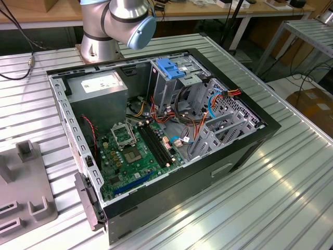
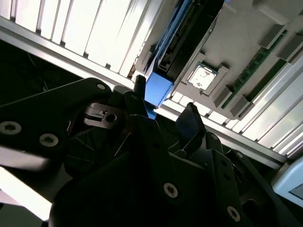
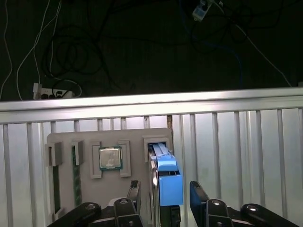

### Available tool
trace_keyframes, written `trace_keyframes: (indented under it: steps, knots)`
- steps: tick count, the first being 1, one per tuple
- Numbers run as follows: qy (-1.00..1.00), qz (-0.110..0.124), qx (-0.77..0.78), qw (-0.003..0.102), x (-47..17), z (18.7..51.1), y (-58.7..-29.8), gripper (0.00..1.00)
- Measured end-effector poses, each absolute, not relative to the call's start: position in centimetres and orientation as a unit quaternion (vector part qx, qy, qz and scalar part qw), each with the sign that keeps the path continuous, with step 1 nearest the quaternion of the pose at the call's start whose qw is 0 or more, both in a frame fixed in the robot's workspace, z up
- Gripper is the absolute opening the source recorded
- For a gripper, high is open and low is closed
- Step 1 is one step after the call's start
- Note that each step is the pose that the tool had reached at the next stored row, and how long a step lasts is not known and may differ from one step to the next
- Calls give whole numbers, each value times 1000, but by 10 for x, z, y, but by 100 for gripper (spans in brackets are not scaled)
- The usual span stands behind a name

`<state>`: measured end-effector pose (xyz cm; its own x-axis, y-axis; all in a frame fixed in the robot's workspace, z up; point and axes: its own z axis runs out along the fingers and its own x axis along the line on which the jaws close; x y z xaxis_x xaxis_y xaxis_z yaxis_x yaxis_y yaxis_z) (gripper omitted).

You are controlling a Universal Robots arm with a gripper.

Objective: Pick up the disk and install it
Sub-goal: 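Pick up the disk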

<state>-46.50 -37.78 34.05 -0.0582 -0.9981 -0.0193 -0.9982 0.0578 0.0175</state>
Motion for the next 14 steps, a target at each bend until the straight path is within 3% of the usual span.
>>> trace_keyframes:
  steps: [14]
  knots:
    - [727,13,-686,1,-465,328,-377,53]
